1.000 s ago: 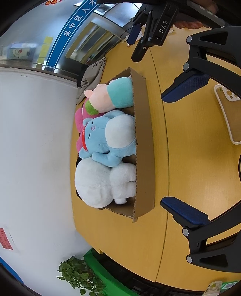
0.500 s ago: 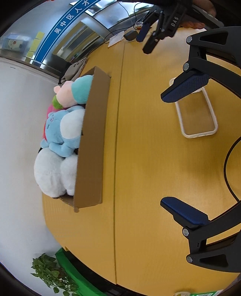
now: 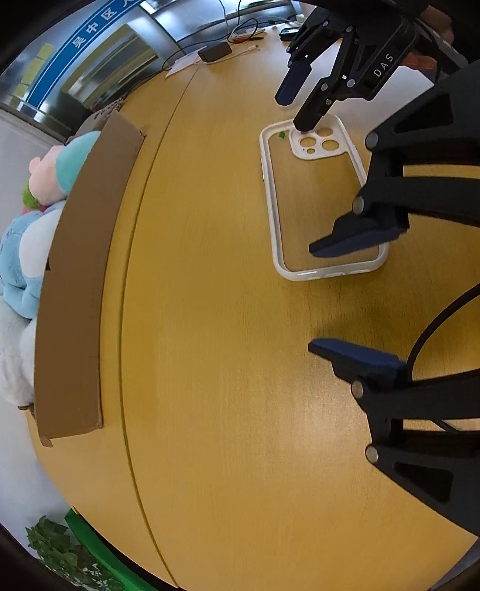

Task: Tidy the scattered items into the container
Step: 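Close both grippers on the white rim of the phone case, then lift the phone case with both grippers and lower it onto the pink bear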

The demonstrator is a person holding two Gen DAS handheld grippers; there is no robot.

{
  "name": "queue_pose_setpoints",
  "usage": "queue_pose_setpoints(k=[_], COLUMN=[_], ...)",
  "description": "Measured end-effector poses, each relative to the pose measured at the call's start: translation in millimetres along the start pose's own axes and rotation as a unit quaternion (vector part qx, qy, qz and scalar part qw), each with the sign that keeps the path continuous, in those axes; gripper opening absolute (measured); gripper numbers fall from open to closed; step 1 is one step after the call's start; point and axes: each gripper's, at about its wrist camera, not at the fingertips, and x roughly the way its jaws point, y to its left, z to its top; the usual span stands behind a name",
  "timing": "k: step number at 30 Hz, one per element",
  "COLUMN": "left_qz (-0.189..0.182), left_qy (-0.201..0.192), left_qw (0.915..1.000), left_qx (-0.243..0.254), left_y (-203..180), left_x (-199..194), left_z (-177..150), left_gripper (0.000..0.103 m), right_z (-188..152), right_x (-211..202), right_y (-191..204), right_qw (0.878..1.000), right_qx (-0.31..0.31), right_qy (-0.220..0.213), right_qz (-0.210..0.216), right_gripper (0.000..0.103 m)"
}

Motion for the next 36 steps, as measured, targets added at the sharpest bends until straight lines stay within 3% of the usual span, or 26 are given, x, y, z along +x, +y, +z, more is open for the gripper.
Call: queue_pose_setpoints(k=[2, 4, 5, 9, 18, 25, 29, 36], left_qz=[0.001, -0.010, -0.009, -0.010, -0.019, -0.039, -0.051, -0.048], left_qy=[0.002, 0.006, 0.006, 0.007, 0.005, -0.041, -0.077, -0.156], left_qw=[1.0000, 0.9999, 0.9999, 0.9998, 0.9998, 0.9983, 0.9953, 0.9844], left_qx=[0.004, 0.006, 0.009, 0.014, 0.008, 0.017, 0.029, 0.065], left_y=[-3, -6, -8, -12, -7, -14, -11, -16], left_x=[2, 0, -1, -9, -31, -80, -103, -132], left_z=[-1, 0, 0, 2, 1, 29, 65, 164], left_gripper=[0.024, 0.011, 0.009, 0.006, 0.005, 0.005, 0.005, 0.005], right_z=[-4, -7, -7, -8, -6, 14, 53, 145], right_x=[5, 6, 5, 4, -3, -24, -47, -85], right_y=[1, 0, 0, 2, 9, 8, 2, -6], right_qw=[1.000, 1.000, 1.000, 1.000, 1.000, 0.999, 0.996, 0.983], right_qx=[0.004, 0.011, 0.011, 0.011, 0.008, 0.007, 0.006, -0.004], right_qy=[0.008, 0.007, 0.007, 0.005, -0.008, -0.043, -0.090, -0.183], right_qz=[-0.001, 0.007, 0.007, 0.012, 0.018, 0.010, 0.001, -0.023], right_gripper=[0.039, 0.038, 0.036, 0.007, 0.007, 0.006, 0.005, 0.005])
